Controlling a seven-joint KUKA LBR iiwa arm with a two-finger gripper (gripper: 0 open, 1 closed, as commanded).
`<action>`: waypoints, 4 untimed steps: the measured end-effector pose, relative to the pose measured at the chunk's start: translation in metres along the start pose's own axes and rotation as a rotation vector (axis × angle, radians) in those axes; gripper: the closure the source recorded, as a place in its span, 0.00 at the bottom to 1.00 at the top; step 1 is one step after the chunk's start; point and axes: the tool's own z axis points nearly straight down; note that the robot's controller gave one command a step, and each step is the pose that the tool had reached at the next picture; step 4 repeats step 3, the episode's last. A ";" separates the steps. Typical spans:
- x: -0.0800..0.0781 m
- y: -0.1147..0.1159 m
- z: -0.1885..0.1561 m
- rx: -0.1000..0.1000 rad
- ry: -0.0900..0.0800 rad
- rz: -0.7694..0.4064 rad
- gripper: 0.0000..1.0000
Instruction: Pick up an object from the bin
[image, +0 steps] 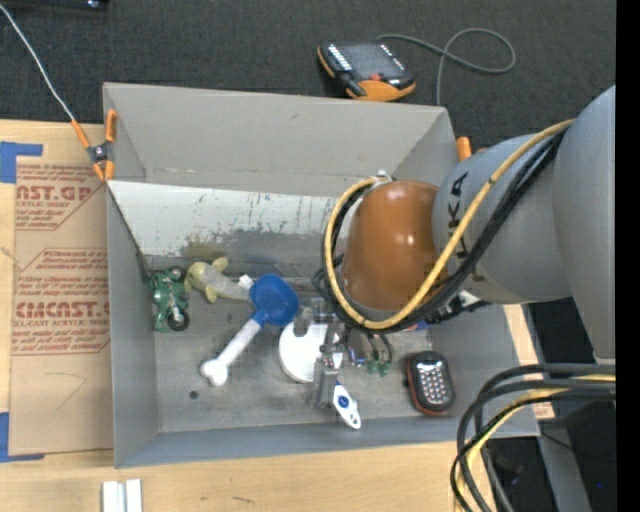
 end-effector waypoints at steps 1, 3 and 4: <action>-0.025 -0.070 0.063 0.002 0.001 -0.183 0.00; -0.010 -0.031 -0.069 0.000 -0.015 -0.236 1.00; -0.010 -0.031 -0.069 0.000 -0.015 -0.236 1.00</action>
Offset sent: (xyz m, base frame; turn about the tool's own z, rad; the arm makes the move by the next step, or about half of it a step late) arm 0.0252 -0.0682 -0.0617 -0.1863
